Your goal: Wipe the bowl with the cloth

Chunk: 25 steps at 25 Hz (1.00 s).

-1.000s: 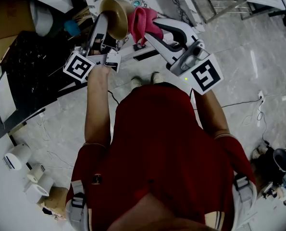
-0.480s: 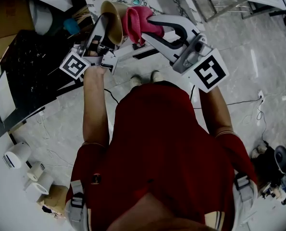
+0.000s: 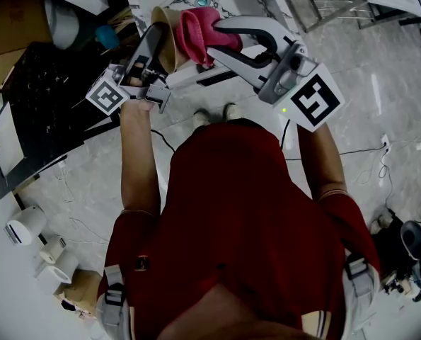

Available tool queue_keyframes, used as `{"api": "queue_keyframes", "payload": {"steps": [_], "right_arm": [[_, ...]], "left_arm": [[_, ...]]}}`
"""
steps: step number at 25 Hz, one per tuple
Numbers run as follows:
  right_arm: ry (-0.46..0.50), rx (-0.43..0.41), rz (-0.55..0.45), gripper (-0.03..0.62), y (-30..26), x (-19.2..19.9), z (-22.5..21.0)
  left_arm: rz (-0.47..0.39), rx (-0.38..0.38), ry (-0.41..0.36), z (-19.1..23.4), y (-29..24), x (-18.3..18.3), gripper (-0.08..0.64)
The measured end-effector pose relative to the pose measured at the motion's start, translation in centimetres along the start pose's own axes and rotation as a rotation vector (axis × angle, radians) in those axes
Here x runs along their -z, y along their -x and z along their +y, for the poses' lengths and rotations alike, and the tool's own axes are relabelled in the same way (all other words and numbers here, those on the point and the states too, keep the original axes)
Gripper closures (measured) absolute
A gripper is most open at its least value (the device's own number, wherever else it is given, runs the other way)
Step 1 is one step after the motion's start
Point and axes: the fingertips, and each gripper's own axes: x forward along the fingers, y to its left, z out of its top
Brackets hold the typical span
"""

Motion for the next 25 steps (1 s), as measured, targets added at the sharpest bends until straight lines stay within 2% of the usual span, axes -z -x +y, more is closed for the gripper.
{"api": "queue_keyframes", "payload": {"steps": [13,25], "right_arm": [[0.012,-0.107,0.007,0.525,-0.5,-0.1,-0.7],[-0.004,-0.200,-0.006,0.525,-0.8,-0.1,-1.7]], "left_arm": [[0.080,0.112,0.058,-0.7,-0.2,1.3,0.537],[0.140,0.236,0.071,-2.2,-1.0,2.3,0.537]]}}
